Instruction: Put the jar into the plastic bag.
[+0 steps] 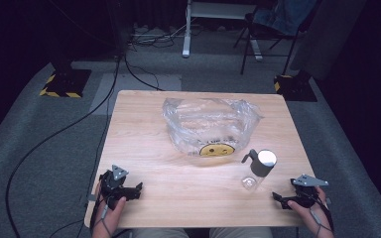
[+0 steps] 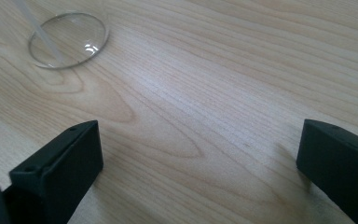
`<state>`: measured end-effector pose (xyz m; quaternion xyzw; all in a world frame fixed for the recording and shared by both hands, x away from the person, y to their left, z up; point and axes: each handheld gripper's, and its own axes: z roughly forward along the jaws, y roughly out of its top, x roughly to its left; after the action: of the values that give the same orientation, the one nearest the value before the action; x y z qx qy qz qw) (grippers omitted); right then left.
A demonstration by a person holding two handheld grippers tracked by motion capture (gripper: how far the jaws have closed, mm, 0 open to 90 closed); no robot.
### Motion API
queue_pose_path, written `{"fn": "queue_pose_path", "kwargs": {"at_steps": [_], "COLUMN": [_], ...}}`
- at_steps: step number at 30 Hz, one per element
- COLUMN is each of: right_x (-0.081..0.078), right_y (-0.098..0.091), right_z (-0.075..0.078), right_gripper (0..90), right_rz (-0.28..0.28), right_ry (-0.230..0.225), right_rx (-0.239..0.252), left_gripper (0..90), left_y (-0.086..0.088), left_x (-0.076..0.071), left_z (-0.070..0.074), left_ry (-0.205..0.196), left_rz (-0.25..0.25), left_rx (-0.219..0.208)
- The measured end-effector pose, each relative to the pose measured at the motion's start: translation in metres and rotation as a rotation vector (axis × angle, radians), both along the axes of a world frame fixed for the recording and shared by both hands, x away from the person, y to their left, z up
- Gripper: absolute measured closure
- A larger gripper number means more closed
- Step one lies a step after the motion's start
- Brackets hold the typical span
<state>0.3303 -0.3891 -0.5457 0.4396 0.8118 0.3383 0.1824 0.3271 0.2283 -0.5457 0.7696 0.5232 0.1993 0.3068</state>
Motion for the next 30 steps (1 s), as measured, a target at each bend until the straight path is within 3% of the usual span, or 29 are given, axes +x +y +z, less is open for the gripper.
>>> {"fn": "queue_pose_path", "kwargs": {"at_steps": [23, 30], "right_x": [-0.0021, -0.0044], "right_y": [-0.0007, -0.0024], "right_z": [0.0004, 0.002], "right_gripper": [3.3, 5.8], "right_rz": [0.028, -0.008], "right_ry": [-0.005, -0.02], "right_rx": [0.005, 0.028], "left_gripper": [0.2, 0.2], "left_y": [0.0, 0.0], "left_x": [0.0, 0.0], "left_z": [0.0, 0.0001], "left_ry": [0.0, 0.0], "left_rz": [-0.001, 0.0], "left_rx": [0.001, 0.001]}}
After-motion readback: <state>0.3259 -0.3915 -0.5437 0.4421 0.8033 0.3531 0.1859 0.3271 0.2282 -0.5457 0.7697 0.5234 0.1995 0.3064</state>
